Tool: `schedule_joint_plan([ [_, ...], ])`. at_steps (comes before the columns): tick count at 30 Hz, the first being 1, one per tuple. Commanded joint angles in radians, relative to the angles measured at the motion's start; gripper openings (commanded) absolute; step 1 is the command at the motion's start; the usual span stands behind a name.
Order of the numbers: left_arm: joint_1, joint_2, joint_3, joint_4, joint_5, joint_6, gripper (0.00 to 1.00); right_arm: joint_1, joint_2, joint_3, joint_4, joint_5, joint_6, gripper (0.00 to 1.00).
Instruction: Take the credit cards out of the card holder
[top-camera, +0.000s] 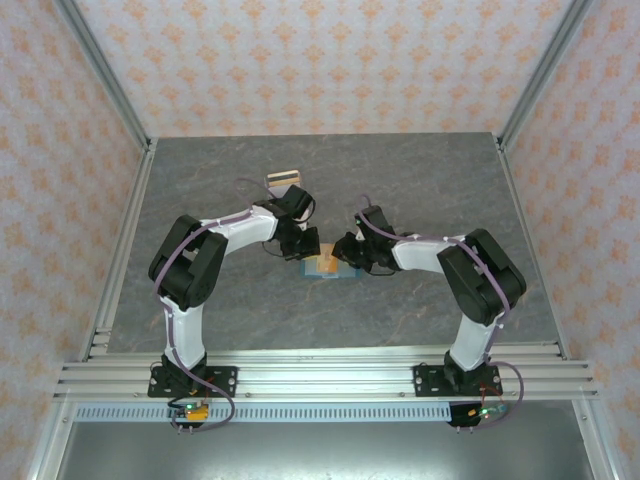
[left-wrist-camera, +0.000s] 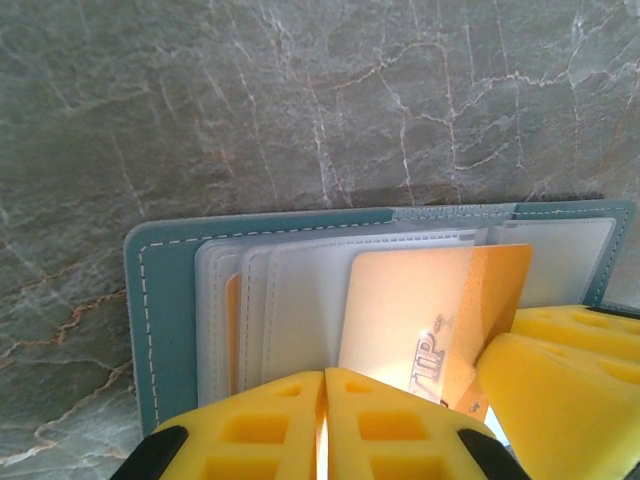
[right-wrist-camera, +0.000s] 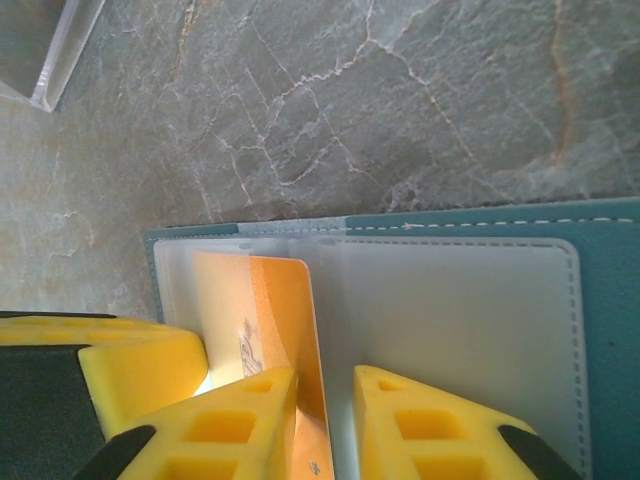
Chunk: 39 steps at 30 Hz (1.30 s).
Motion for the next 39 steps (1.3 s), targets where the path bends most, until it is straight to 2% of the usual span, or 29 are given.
schedule_joint_plan([
  [1, 0.001, 0.044, -0.047, -0.056, -0.083, 0.019, 0.1, -0.006, 0.027, -0.021, 0.058, -0.041, 0.011, 0.23],
  [6, 0.001, 0.047, -0.05, -0.056, -0.083, 0.019, 0.1, -0.008, 0.03, -0.027, 0.101, -0.069, 0.018, 0.23],
  [14, 0.001, 0.038, -0.037, -0.059, -0.079, 0.014, 0.12, -0.02, -0.009, -0.049, 0.081, -0.028, 0.017, 0.08],
  [20, 0.001, 0.001, -0.007, -0.053, -0.049, -0.005, 0.3, -0.037, -0.111, -0.095, 0.019, 0.047, -0.015, 0.03],
  [23, 0.005, -0.041, -0.006, 0.006, 0.04, -0.023, 0.37, -0.043, -0.169, -0.113, 0.001, 0.048, -0.041, 0.02],
  [26, 0.014, -0.111, -0.005, 0.024, 0.043, -0.032, 0.41, -0.052, -0.227, -0.12, -0.019, 0.043, -0.059, 0.02],
  [30, 0.044, -0.205, -0.066, 0.135, 0.103, -0.102, 0.5, -0.08, -0.306, -0.133, 0.02, -0.018, -0.05, 0.02],
  [34, 0.059, -0.295, -0.139, 0.275, 0.163, -0.193, 0.61, -0.11, -0.37, -0.139, 0.113, -0.089, 0.017, 0.01],
  [39, 0.06, -0.36, -0.188, 0.454, 0.226, -0.322, 0.69, -0.138, -0.394, -0.122, 0.227, -0.154, 0.124, 0.02],
])
